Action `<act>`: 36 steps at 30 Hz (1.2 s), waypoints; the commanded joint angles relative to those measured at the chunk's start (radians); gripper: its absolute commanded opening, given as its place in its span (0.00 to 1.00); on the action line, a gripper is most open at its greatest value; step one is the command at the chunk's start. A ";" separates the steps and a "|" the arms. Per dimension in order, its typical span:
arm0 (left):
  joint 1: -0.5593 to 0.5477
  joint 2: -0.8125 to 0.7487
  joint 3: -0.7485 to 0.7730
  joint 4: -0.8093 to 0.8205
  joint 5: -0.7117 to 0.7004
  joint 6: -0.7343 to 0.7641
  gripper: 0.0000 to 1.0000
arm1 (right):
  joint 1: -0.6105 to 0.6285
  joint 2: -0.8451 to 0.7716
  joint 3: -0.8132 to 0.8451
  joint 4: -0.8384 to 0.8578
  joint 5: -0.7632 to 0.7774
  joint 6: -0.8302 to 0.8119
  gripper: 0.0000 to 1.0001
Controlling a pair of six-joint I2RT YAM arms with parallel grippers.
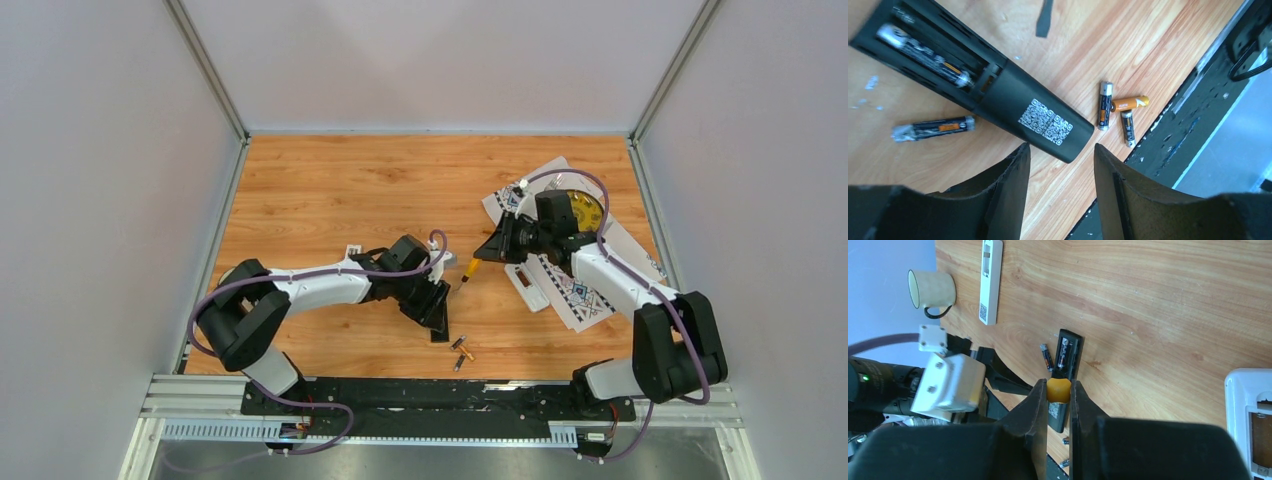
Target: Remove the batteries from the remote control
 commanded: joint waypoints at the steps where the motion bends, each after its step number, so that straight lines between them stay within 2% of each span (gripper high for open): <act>1: 0.053 -0.067 0.036 0.071 0.071 -0.038 0.57 | 0.001 0.022 0.054 0.069 -0.016 0.023 0.00; 8: 0.157 -0.077 0.035 0.084 0.075 -0.062 0.51 | 0.040 0.081 0.119 0.101 0.017 0.034 0.00; 11: 0.189 -0.058 0.047 0.084 0.065 -0.076 0.38 | 0.065 0.120 0.152 0.103 0.040 0.036 0.00; 12: 0.194 -0.044 0.052 0.084 0.060 -0.081 0.29 | 0.071 0.143 0.166 0.104 0.054 0.034 0.00; 14: 0.205 -0.028 0.075 0.073 0.049 -0.081 0.22 | 0.088 0.166 0.182 0.101 0.063 0.034 0.00; 15: 0.208 -0.006 0.085 0.061 0.040 -0.078 0.14 | 0.093 0.186 0.186 0.100 0.080 0.030 0.00; 19: 0.214 0.049 0.134 0.022 0.002 -0.071 0.01 | 0.105 0.221 0.212 0.077 0.125 0.013 0.00; 24: 0.214 0.115 0.176 -0.022 -0.035 -0.055 0.00 | 0.128 0.227 0.234 0.020 0.206 -0.035 0.00; 36: 0.214 0.175 0.158 -0.007 -0.052 -0.048 0.00 | 0.157 0.269 0.200 0.091 0.151 0.014 0.00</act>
